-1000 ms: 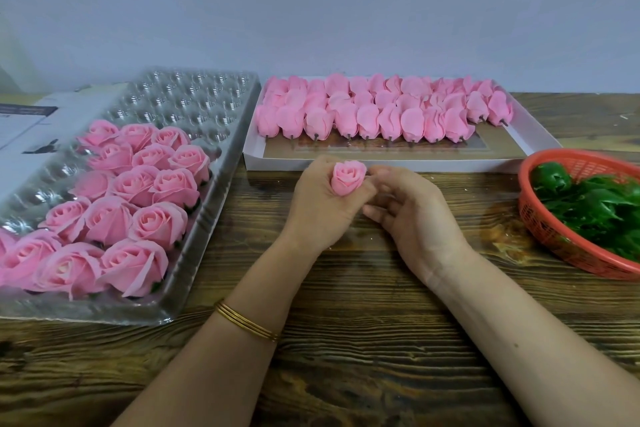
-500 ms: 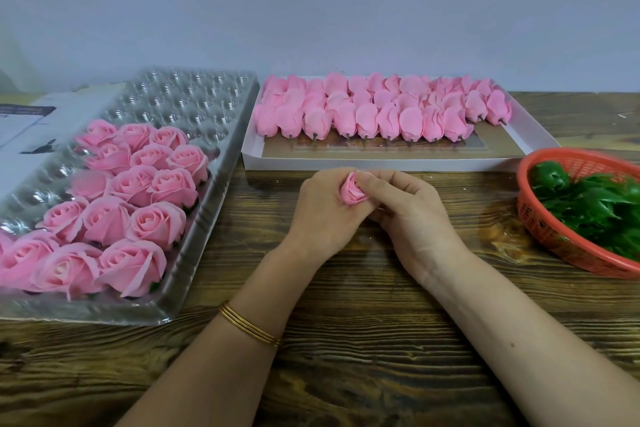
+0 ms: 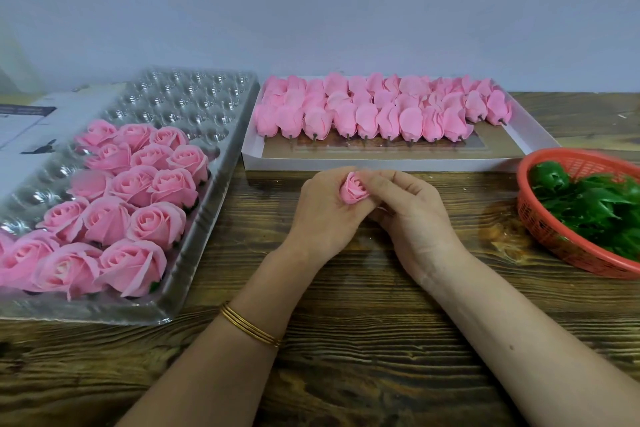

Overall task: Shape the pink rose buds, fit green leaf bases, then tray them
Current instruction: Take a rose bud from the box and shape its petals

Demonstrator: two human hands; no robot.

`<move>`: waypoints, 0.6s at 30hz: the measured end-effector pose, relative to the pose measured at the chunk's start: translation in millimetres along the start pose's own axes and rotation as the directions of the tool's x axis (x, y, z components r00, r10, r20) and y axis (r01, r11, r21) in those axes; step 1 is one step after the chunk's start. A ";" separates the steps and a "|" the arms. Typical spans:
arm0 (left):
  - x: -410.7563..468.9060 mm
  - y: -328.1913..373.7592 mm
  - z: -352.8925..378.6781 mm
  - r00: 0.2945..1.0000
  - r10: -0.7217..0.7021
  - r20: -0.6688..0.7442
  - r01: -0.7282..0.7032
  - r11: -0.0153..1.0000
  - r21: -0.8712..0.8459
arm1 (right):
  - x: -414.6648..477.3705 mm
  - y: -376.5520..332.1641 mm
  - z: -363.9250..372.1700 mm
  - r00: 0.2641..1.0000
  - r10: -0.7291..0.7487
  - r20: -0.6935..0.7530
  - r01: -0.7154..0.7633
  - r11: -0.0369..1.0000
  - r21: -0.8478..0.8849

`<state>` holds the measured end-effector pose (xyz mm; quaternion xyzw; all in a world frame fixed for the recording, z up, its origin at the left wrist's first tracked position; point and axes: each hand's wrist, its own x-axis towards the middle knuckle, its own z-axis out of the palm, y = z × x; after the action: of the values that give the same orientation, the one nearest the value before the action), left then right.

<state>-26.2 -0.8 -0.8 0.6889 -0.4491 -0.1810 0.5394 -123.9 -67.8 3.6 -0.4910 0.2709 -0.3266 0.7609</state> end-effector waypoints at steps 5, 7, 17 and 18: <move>3.8 0.9 1.6 0.989 -0.096 -0.110 0.081 0.988 -0.130 | 3.2 -1.1 -3.3 1.000 0.003 -0.023 -0.001 0.998 0.066; 4.8 2.4 2.7 0.981 -0.131 -0.142 0.100 0.973 -0.208 | 2.8 3.8 -3.0 1.000 -0.006 -0.022 0.005 0.998 -0.066; 2.9 6.0 8.8 0.968 -0.247 -0.048 0.186 0.828 -0.529 | -2.5 12.9 4.0 0.978 -0.193 0.080 0.207 0.937 -0.280; 3.2 6.5 9.1 0.966 -0.256 -0.044 0.192 0.819 -0.541 | -2.5 12.5 4.3 0.976 -0.200 0.083 0.216 0.931 -0.296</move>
<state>-34.0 -8.8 2.6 0.5695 -0.2655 -0.3206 0.7088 -119.5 -59.6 -6.1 -0.6358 0.2447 -0.3471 0.6445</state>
